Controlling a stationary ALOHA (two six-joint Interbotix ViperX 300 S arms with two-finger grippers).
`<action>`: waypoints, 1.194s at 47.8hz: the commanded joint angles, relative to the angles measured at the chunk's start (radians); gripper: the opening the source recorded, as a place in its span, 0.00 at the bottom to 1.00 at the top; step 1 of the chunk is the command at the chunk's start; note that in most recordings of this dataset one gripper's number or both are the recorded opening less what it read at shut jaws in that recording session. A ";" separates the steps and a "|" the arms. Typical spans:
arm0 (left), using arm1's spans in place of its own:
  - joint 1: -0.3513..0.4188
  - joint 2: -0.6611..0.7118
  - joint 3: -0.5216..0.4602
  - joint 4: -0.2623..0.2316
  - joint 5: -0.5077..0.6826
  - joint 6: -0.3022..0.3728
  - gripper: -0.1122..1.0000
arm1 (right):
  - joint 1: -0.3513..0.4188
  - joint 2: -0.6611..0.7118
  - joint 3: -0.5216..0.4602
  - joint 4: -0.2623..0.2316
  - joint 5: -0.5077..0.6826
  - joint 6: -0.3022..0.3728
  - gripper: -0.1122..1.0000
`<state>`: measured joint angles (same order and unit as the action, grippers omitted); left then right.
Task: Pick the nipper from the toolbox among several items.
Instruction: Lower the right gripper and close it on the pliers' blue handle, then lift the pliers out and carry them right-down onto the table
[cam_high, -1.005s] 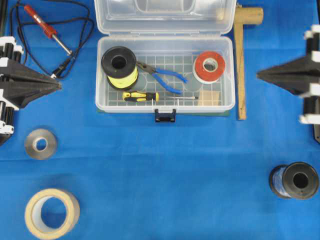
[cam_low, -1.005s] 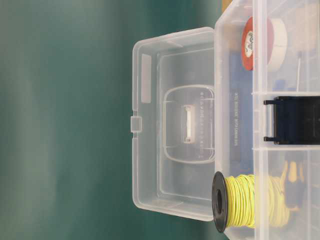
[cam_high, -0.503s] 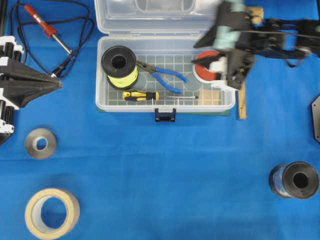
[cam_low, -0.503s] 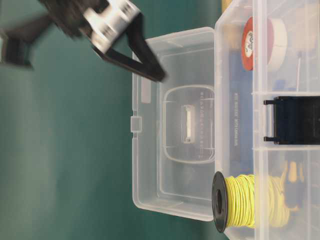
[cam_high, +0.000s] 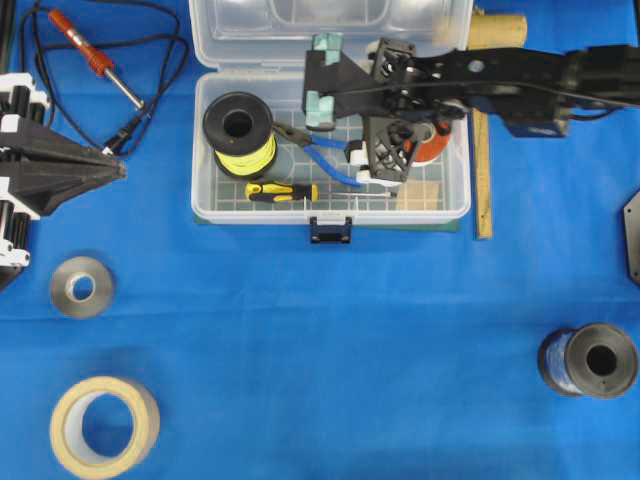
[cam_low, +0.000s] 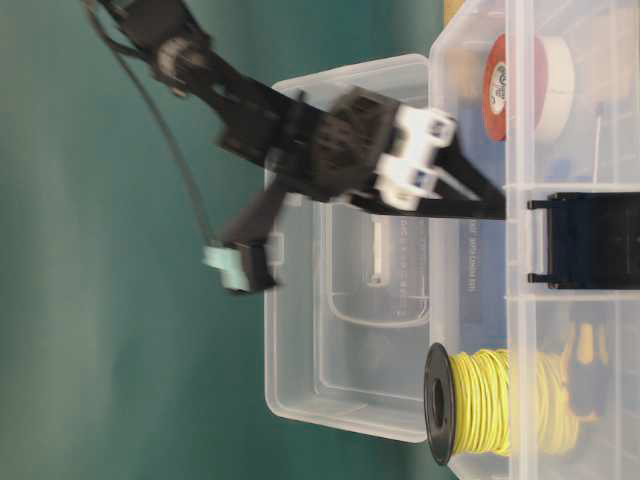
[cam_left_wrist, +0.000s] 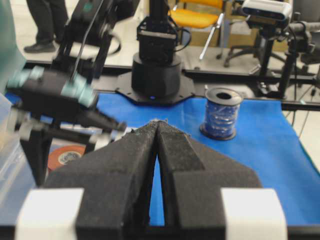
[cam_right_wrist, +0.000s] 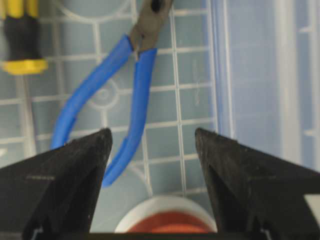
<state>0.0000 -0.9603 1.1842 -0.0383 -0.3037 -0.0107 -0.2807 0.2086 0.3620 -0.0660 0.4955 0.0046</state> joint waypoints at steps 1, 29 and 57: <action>0.002 0.008 -0.017 -0.002 -0.011 -0.002 0.10 | -0.003 0.009 -0.032 -0.002 -0.025 -0.002 0.71; 0.002 0.008 -0.011 -0.002 -0.011 -0.002 0.10 | -0.008 0.087 -0.034 0.002 -0.074 -0.005 0.22; 0.008 0.008 -0.003 -0.002 -0.006 -0.002 0.10 | -0.025 -0.273 0.037 0.002 -0.077 0.012 0.22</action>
<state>0.0015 -0.9603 1.1919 -0.0383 -0.3053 -0.0123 -0.3053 0.0153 0.3958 -0.0660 0.4264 0.0123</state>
